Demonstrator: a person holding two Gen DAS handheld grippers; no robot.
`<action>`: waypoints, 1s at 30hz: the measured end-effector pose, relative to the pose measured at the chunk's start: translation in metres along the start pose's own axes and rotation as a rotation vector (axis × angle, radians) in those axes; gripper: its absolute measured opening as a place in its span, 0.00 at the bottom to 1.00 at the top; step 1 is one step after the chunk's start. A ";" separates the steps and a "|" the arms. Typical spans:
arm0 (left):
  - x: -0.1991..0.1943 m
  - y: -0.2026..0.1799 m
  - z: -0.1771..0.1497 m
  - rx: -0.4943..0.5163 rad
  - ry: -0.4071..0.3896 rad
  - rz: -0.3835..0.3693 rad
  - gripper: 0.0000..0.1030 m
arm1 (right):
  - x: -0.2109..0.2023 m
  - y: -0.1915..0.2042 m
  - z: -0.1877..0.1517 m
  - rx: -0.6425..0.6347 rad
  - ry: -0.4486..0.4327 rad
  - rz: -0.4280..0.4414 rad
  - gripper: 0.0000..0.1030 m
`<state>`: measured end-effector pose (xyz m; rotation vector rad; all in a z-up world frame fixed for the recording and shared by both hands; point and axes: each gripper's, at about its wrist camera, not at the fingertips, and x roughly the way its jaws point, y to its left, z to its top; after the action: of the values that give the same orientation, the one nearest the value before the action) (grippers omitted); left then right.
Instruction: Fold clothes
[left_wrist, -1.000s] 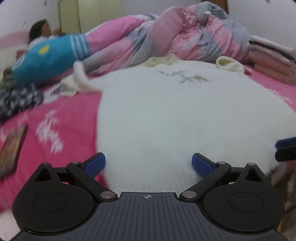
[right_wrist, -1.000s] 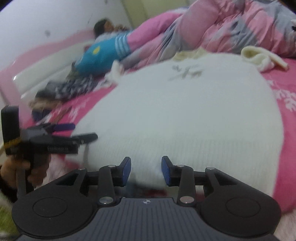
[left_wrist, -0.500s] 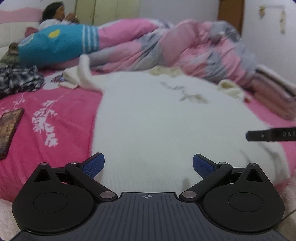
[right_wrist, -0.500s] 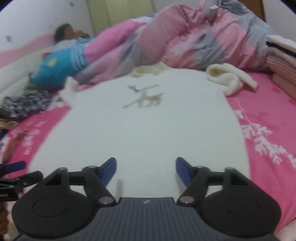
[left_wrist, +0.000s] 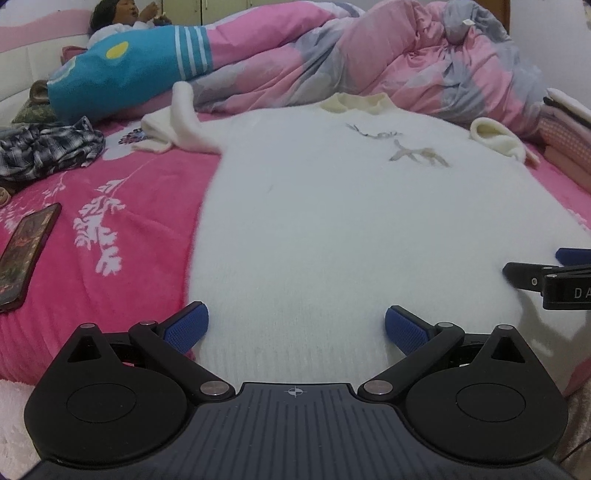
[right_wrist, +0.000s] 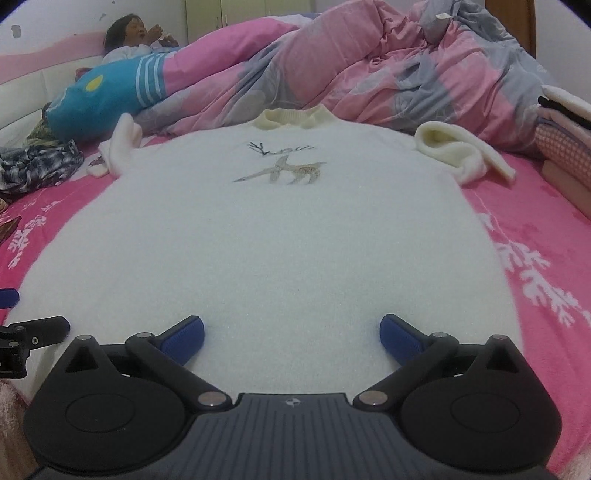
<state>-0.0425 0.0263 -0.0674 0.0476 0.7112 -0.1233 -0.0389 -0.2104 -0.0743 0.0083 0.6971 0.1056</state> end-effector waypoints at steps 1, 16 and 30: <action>0.000 -0.001 0.000 0.002 0.003 -0.001 1.00 | 0.000 0.000 0.000 0.001 0.001 0.000 1.00; 0.001 0.004 0.005 -0.026 0.032 -0.032 1.00 | 0.001 -0.003 0.005 0.019 0.036 0.018 1.00; 0.002 0.004 0.008 -0.039 0.048 -0.018 1.00 | -0.001 -0.004 0.006 0.017 0.028 0.031 1.00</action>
<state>-0.0356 0.0293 -0.0630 0.0074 0.7617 -0.1256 -0.0361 -0.2147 -0.0693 0.0344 0.7265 0.1300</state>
